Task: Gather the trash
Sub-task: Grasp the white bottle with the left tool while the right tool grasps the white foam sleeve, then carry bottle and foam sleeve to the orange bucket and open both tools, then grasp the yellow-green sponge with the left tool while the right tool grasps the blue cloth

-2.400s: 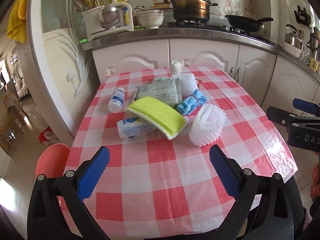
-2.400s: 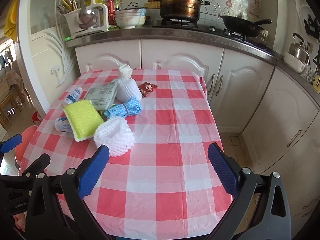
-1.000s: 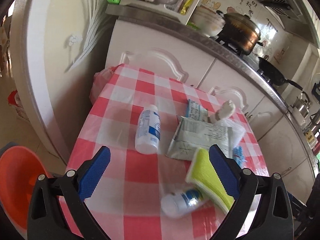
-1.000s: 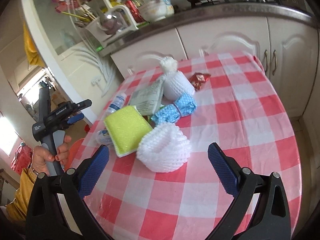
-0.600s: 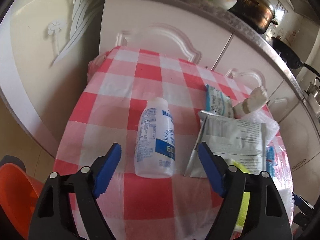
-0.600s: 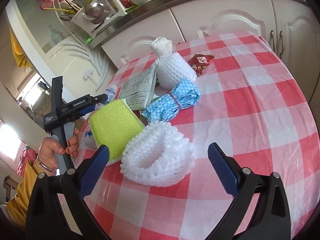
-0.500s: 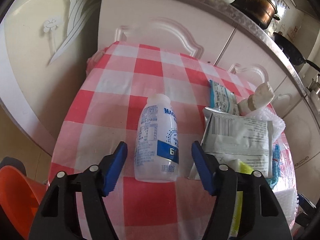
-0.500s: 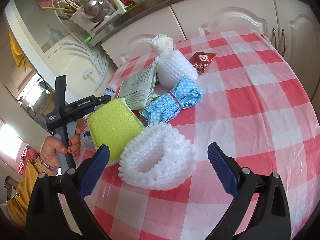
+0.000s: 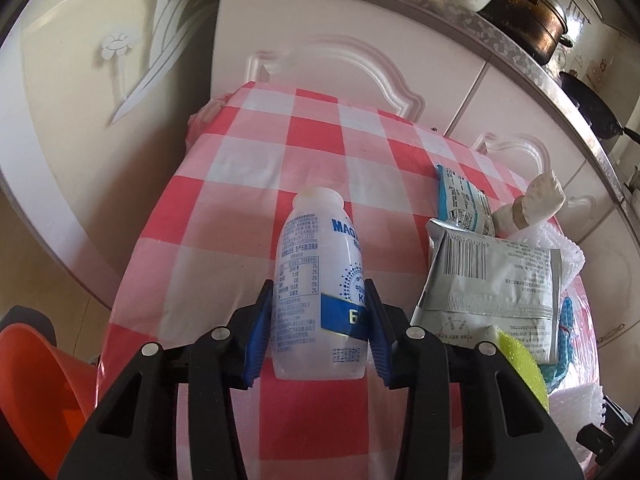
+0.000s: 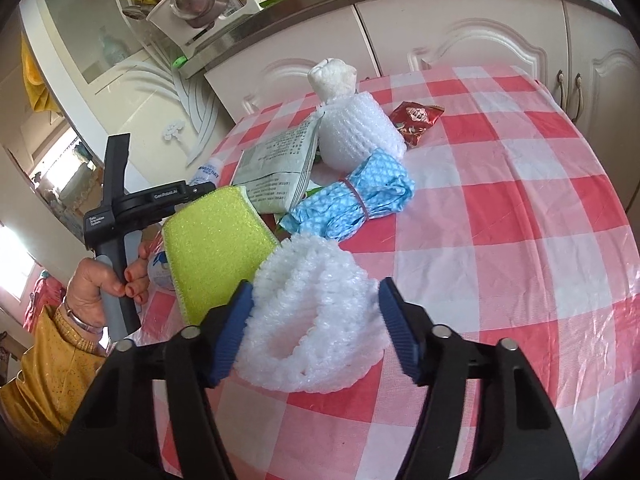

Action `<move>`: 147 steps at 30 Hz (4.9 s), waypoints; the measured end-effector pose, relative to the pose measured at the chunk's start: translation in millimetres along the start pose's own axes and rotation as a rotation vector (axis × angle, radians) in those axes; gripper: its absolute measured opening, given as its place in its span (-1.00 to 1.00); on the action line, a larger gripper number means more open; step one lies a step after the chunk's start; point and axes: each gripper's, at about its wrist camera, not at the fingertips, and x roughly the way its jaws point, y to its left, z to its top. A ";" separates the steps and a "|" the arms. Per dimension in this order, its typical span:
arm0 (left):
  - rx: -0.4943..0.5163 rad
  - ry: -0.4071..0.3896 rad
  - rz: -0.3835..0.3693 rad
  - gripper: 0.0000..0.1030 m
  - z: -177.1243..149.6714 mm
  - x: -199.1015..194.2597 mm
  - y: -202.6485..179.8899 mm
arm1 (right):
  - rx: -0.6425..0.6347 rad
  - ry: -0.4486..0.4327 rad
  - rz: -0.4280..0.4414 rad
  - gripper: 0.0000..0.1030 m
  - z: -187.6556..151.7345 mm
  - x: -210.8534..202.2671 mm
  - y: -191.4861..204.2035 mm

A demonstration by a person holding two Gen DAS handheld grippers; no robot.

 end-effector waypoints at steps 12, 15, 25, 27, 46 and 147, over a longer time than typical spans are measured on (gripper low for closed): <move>-0.089 -0.125 0.044 -0.14 -39.3 -79.4 35.7 | 0.003 -0.047 -0.019 -0.45 4.6 -22.5 -5.8; -0.117 -0.148 0.071 -0.14 -51.2 -102.8 52.1 | -0.003 -0.080 -0.012 -0.45 11.9 -35.3 -0.1; -0.232 -0.213 0.279 -0.14 -102.3 -175.9 137.0 | -0.164 -0.117 0.210 -0.44 45.8 -42.8 98.7; -0.272 -0.212 0.303 -0.14 -112.6 -184.4 157.4 | -0.212 -0.083 0.288 -0.43 49.9 -27.8 134.9; -0.461 -0.114 0.307 -0.09 -158.0 -150.0 251.6 | -0.430 0.264 0.494 -0.16 13.3 175.2 350.4; -0.206 0.025 -0.131 -0.47 -96.7 -74.2 -105.6 | 0.269 -0.083 0.064 -0.35 57.5 62.2 -66.9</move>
